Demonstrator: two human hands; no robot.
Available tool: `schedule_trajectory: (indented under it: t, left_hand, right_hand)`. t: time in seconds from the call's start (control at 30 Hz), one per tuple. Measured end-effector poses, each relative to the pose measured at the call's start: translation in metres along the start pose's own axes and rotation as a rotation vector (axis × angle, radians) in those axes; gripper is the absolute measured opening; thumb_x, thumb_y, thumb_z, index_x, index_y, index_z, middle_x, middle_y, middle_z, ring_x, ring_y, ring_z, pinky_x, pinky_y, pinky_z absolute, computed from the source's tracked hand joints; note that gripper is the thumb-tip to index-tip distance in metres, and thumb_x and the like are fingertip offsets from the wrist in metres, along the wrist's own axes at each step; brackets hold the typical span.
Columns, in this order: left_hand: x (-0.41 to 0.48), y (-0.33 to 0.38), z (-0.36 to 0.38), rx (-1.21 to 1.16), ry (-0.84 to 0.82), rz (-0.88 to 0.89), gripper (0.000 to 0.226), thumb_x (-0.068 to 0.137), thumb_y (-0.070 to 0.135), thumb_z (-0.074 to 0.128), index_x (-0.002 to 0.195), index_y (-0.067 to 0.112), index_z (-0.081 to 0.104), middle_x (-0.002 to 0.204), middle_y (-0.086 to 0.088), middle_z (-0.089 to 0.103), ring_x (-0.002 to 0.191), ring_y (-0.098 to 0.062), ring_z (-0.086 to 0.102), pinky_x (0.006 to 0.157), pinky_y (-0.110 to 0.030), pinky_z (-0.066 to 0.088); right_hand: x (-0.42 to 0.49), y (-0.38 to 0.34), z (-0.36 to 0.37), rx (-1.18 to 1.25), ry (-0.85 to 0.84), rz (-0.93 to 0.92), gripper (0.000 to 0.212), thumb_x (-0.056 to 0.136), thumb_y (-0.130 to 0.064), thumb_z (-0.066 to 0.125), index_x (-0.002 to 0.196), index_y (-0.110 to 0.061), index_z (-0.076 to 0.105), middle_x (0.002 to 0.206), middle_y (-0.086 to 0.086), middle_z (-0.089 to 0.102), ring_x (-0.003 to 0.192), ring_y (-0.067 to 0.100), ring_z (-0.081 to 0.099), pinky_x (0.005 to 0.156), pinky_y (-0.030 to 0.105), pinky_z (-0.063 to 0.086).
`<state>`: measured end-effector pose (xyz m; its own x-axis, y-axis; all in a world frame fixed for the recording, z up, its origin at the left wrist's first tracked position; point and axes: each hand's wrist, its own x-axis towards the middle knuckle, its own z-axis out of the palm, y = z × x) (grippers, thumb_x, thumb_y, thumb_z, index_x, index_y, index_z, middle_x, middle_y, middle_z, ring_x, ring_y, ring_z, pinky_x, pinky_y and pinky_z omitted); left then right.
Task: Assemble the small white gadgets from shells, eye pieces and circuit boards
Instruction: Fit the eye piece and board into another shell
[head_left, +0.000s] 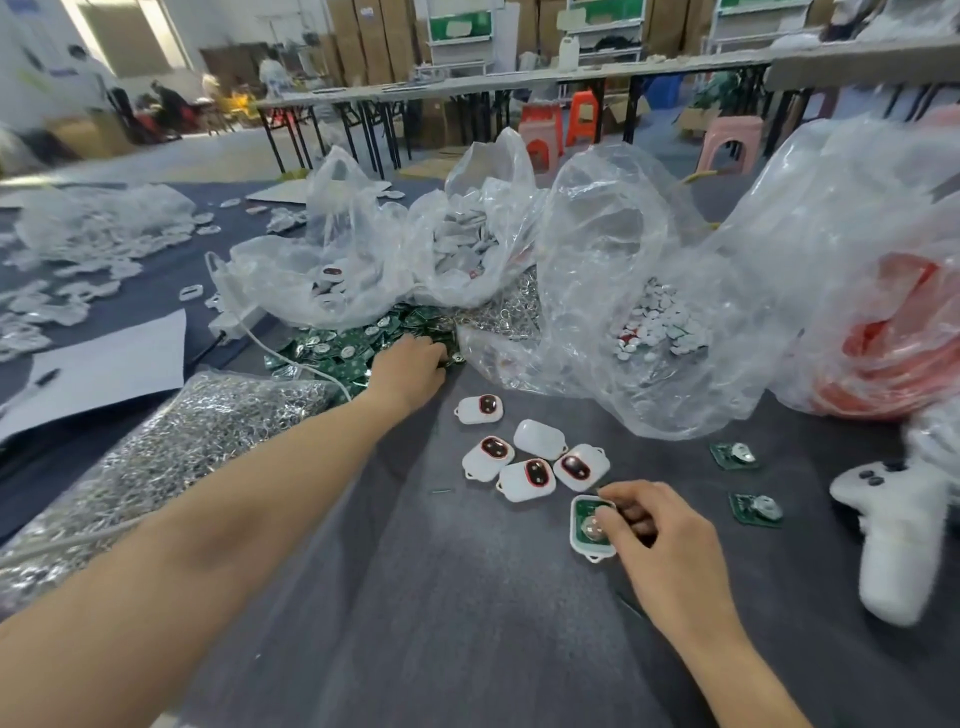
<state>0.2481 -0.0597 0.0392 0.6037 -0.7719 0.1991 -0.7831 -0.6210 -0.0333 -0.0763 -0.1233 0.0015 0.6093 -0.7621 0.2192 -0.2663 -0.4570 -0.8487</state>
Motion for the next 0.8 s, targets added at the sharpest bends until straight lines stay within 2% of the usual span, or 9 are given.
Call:
schedule_trajectory:
  t: [0.13, 0.2, 0.27, 0.33, 0.47, 0.53, 0.67, 0.7, 0.8]
  left_hand:
    - [-0.002, -0.005, -0.006, -0.181, 0.103, -0.047, 0.023, 0.092, 0.017, 0.047, 0.105, 0.017, 0.066, 0.103, -0.005, 0.068, 0.095, -0.029, 0.062, 0.074, -0.037, 0.049]
    - [0.001, -0.006, -0.009, -0.257, 0.062, -0.001, 0.022, 0.093, 0.019, 0.049, 0.103, 0.017, 0.068, 0.103, -0.004, 0.069, 0.095, -0.028, 0.062, 0.078, -0.040, 0.051]
    - [0.007, -0.007, -0.014, -0.291, 0.092, 0.055, 0.021, 0.095, 0.023, 0.050, 0.101, 0.012, 0.067, 0.103, -0.006, 0.067, 0.095, -0.027, 0.061, 0.079, -0.040, 0.050]
    - [0.019, -0.004, -0.023, -0.261, 0.205, 0.108, 0.023, 0.096, 0.024, 0.050, 0.106, 0.008, 0.062, 0.109, -0.010, 0.060, 0.100, -0.028, 0.056, 0.082, -0.041, 0.048]
    - [0.061, 0.012, -0.055, -0.086, 0.339, 0.279, 0.036, 0.095, 0.016, 0.050, 0.129, 0.007, 0.050, 0.138, -0.015, 0.042, 0.123, -0.034, 0.044, 0.100, -0.046, 0.042]
    - [0.086, 0.027, -0.068, -0.102, 0.237, 0.232, 0.039, 0.099, 0.020, 0.043, 0.136, 0.009, 0.045, 0.146, -0.014, 0.037, 0.130, -0.036, 0.040, 0.103, -0.048, 0.038]
    - [0.110, 0.029, -0.056, -0.172, -0.314, -0.175, 0.051, 0.104, 0.037, 0.019, 0.147, 0.010, 0.031, 0.151, -0.023, 0.029, 0.136, -0.042, 0.029, 0.112, -0.052, 0.026]
    - [0.106, 0.028, -0.049, -0.180, -0.378, -0.239, 0.051, 0.104, 0.035, 0.017, 0.147, 0.010, 0.028, 0.151, -0.024, 0.029, 0.136, -0.043, 0.029, 0.113, -0.053, 0.024]
    - [0.098, 0.025, -0.035, -0.168, -0.193, -0.211, 0.041, 0.104, 0.023, 0.021, 0.136, 0.008, 0.040, 0.130, -0.024, 0.053, 0.118, -0.040, 0.048, 0.099, -0.049, 0.036]
  right_hand:
    - [0.000, 0.000, 0.001, 0.034, 0.005, 0.006, 0.022, 0.081, -0.010, 0.072, 0.084, -0.032, 0.067, 0.084, -0.014, 0.064, 0.077, -0.001, 0.059, 0.070, 0.009, 0.045]
    - [-0.001, -0.001, 0.001, 0.032, 0.010, -0.002, 0.025, 0.081, -0.009, 0.072, 0.082, -0.033, 0.066, 0.083, -0.014, 0.064, 0.077, -0.001, 0.059, 0.069, 0.008, 0.044]
    - [-0.002, -0.001, 0.001, 0.034, 0.011, -0.006, 0.026, 0.081, -0.009, 0.071, 0.081, -0.034, 0.066, 0.083, -0.014, 0.064, 0.078, -0.001, 0.059, 0.069, 0.007, 0.044]
    - [-0.003, -0.002, 0.001, 0.031, 0.012, -0.008, 0.026, 0.081, -0.010, 0.071, 0.081, -0.036, 0.065, 0.083, -0.016, 0.064, 0.079, -0.002, 0.059, 0.069, 0.006, 0.043]
    - [-0.001, -0.001, 0.000, 0.016, 0.016, -0.004, 0.026, 0.083, -0.010, 0.070, 0.080, -0.036, 0.064, 0.082, -0.014, 0.065, 0.077, -0.001, 0.059, 0.070, 0.010, 0.046]
    - [0.000, -0.002, 0.000, 0.004, 0.021, -0.002, 0.023, 0.084, -0.010, 0.068, 0.080, -0.033, 0.065, 0.081, -0.014, 0.064, 0.076, 0.001, 0.060, 0.070, 0.014, 0.047]
    - [0.000, -0.002, 0.000, -0.022, 0.026, -0.019, 0.022, 0.084, -0.010, 0.067, 0.081, -0.031, 0.066, 0.081, -0.014, 0.063, 0.077, 0.002, 0.059, 0.068, 0.015, 0.047]
    - [0.000, -0.002, 0.000, -0.020, 0.024, -0.021, 0.022, 0.084, -0.010, 0.067, 0.080, -0.032, 0.065, 0.081, -0.014, 0.063, 0.077, 0.002, 0.059, 0.068, 0.014, 0.047]
    - [0.000, -0.002, 0.000, -0.023, 0.024, -0.024, 0.025, 0.085, -0.011, 0.067, 0.078, -0.035, 0.063, 0.079, -0.015, 0.063, 0.076, 0.003, 0.059, 0.066, 0.013, 0.047]
